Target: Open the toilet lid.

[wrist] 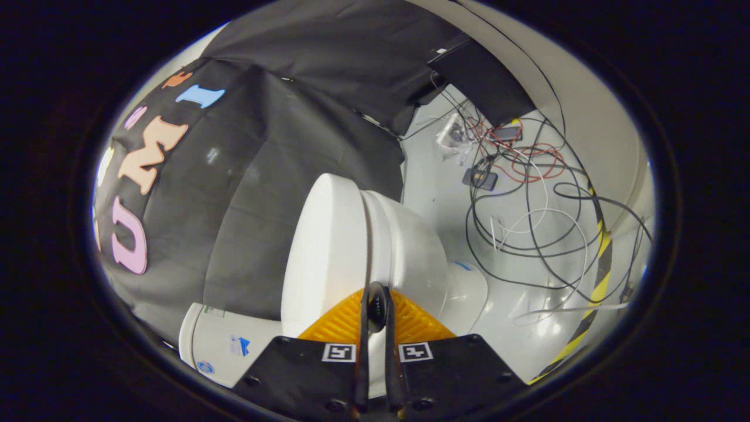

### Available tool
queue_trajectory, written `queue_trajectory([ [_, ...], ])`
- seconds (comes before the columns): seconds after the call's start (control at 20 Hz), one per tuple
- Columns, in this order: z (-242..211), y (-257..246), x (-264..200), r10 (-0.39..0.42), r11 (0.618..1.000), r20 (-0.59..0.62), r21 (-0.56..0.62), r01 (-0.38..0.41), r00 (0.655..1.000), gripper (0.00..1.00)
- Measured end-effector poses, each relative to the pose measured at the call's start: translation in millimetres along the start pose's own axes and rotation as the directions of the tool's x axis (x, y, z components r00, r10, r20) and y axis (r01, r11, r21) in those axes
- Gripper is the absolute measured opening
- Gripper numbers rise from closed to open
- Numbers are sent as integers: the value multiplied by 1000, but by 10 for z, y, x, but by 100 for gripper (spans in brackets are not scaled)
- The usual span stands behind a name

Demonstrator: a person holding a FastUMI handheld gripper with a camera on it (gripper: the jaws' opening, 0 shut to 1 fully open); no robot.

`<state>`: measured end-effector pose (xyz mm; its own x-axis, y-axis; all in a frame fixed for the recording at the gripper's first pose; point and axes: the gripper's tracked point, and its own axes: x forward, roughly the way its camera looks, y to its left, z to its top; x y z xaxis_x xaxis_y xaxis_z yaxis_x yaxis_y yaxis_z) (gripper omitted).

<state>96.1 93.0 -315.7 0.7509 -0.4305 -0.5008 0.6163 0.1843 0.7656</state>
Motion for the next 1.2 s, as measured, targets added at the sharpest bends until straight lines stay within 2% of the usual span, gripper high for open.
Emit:
queue_trajectory([
  [0.1, 4, 28, -44, -3, 999, -2, -38, 3, 1000, 9],
  [0.35, 103, 321, -195, 55, 992, 36, -117, -50, 998, 7],
  [0.6, 180, 670, -394, 110, 967, 71, -237, -91, 991, 7],
  [0.7, 219, 888, -503, 162, 954, 88, -269, -133, 983, 7],
  [0.85, 216, 1250, -679, 233, 913, 96, -363, -184, 968, 7],
  [1.2, 51, 1932, -1043, 325, 809, 72, -537, -238, 943, 7],
])
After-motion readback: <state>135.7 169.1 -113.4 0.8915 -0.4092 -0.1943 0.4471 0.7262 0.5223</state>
